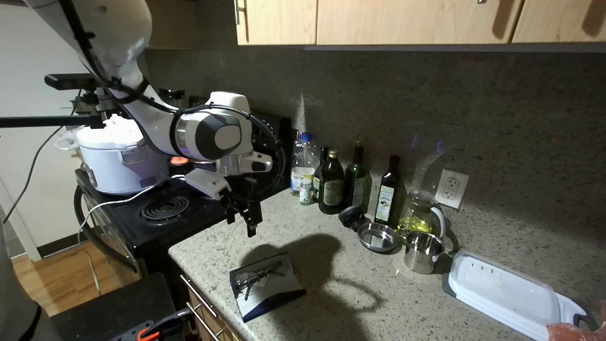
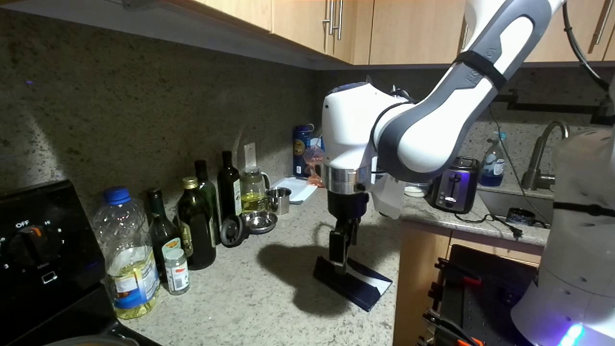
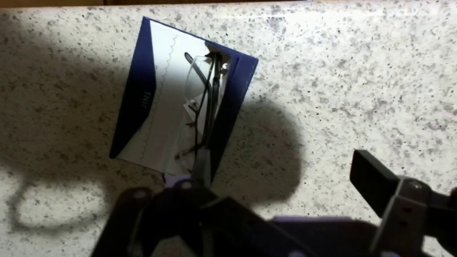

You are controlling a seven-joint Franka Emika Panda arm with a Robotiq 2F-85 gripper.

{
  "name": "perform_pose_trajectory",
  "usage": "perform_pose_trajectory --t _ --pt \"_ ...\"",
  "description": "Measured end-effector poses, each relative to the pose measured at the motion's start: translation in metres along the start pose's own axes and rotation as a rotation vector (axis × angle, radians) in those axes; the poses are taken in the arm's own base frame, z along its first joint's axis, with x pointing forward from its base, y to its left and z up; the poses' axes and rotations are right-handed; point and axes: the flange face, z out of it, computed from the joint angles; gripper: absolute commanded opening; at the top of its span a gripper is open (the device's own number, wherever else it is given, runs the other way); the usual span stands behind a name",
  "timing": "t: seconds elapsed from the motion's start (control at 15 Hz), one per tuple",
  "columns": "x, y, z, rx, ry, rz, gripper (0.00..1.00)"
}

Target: Pick up the specks and put them in the box storage

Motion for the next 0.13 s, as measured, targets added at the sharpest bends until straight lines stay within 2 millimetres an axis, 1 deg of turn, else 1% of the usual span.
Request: perform_pose_trajectory --t 0.13 --pt "-0.0012 -0.0101 -0.0067 0.017 0.006 -0.031 1.00"
